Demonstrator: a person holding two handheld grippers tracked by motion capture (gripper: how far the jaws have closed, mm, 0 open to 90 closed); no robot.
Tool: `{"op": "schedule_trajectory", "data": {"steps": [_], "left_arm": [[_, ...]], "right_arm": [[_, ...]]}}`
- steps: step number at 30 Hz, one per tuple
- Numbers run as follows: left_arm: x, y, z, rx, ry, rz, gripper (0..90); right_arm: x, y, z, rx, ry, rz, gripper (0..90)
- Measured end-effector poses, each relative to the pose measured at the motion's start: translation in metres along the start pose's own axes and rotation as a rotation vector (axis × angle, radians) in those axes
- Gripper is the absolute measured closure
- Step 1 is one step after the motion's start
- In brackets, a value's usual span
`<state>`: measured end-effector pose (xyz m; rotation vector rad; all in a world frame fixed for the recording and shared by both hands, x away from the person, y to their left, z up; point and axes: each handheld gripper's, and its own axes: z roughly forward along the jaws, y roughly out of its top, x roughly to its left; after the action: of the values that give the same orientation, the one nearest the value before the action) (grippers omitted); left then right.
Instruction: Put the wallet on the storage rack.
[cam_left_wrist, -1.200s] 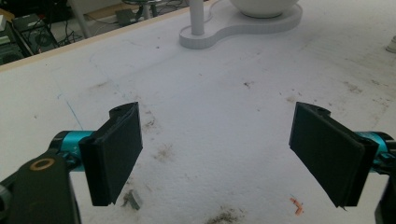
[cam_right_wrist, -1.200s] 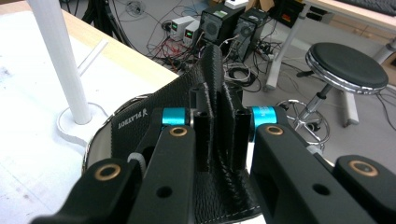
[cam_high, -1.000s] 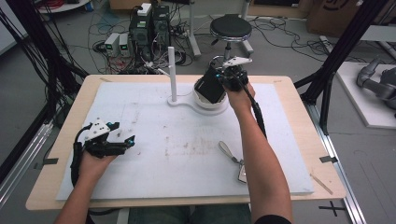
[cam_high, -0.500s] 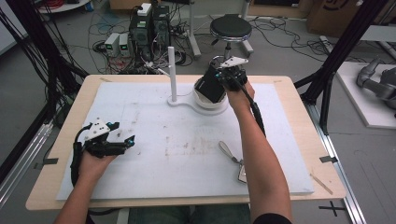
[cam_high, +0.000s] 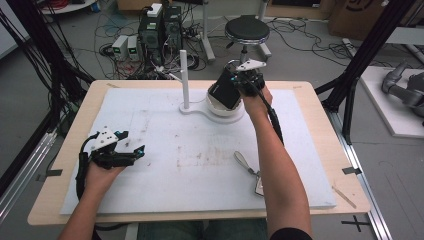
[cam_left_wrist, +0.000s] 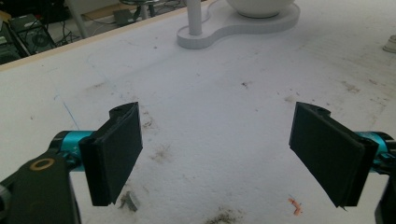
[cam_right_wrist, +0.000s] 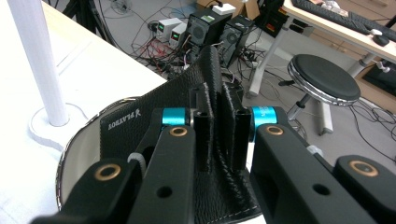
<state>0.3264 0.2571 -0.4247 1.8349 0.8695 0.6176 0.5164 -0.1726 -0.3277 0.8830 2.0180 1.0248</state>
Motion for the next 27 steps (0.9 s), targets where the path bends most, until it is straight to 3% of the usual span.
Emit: {"op": "schedule_trajectory", "data": {"steps": [14,21,24,27], "left_arm": [[0.0,0.0,-0.001,0.0,-0.004,0.007,17.1],[-0.001,0.001,-0.001,-0.003,-0.003,0.002,17.1],[-0.001,0.001,-0.001,-0.004,-0.003,0.002,17.1],[-0.001,0.001,-0.001,-0.002,-0.007,0.006,17.1]], "right_arm": [[0.006,-0.003,0.002,-0.001,-0.026,-0.032,84.6],[0.018,-0.004,0.007,0.026,-0.013,-0.059,84.5],[0.02,-0.008,0.009,0.021,-0.011,-0.052,84.2],[0.017,-0.013,0.008,0.033,0.002,-0.011,83.5]]}}
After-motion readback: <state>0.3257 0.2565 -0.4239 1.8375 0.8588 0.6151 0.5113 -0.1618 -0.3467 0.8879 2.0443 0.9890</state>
